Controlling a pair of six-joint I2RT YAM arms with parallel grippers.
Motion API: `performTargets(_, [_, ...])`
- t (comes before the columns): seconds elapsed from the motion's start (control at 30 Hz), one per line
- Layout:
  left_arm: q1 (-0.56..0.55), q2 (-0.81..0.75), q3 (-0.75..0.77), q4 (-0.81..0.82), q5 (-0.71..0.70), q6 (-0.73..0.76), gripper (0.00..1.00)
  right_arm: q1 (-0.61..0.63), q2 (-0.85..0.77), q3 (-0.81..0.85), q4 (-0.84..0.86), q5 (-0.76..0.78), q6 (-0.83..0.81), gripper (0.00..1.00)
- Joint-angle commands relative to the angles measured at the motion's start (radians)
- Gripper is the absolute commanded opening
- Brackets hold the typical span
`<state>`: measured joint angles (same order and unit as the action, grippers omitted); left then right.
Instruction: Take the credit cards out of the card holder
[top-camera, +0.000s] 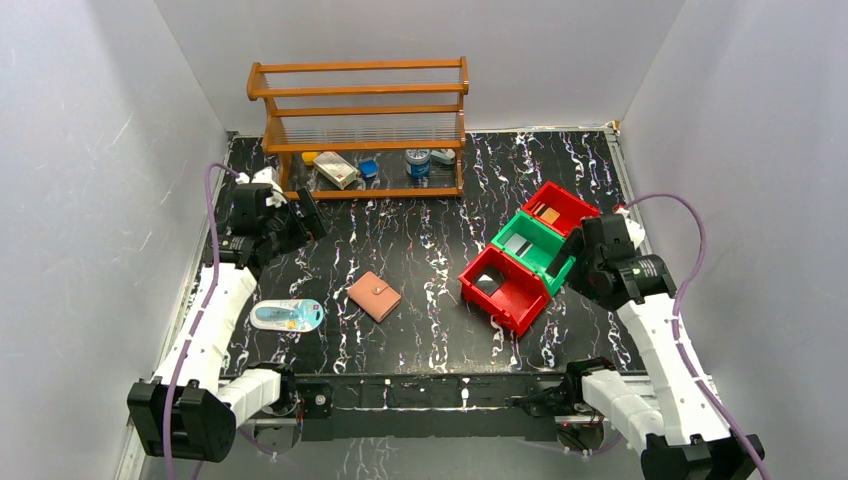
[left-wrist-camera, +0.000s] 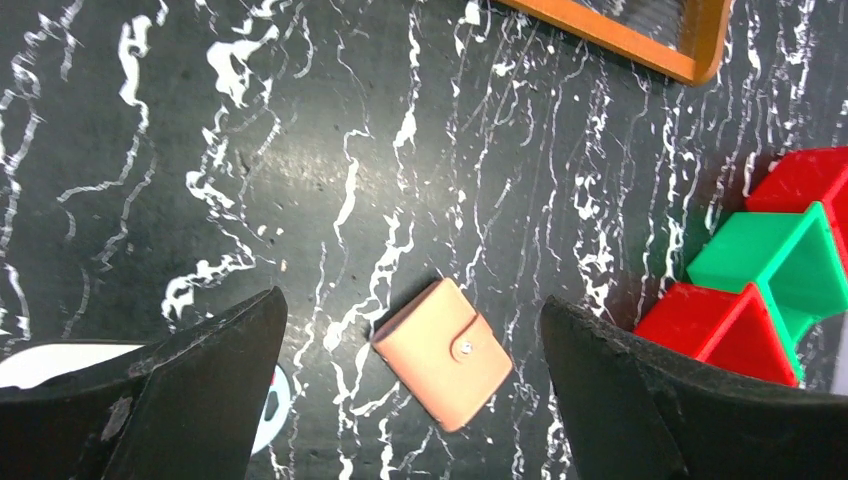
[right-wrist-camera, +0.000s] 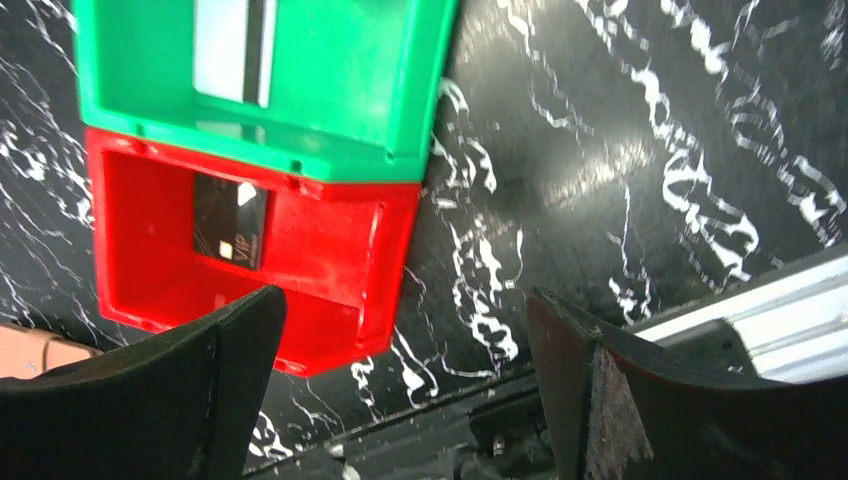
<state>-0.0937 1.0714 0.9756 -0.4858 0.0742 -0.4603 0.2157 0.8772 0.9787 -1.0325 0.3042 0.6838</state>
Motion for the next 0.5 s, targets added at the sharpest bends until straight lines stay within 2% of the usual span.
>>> performTargets(0.0, [0.011, -0.038, -0.024, -0.014, 0.097, -0.071, 0.98, -0.010, -0.064, -0.079, -0.067, -0.080, 0.122, 0.98])
performTargets(0.23, [0.015, -0.048, -0.042, -0.010, 0.145, -0.103, 0.98, -0.014, -0.119, -0.252, 0.091, -0.341, 0.121, 0.98])
performTargets(0.47, [0.016, -0.058, -0.046, -0.013, 0.152, -0.096, 0.98, -0.014, -0.059, -0.301, 0.228, -0.562, 0.054, 0.98])
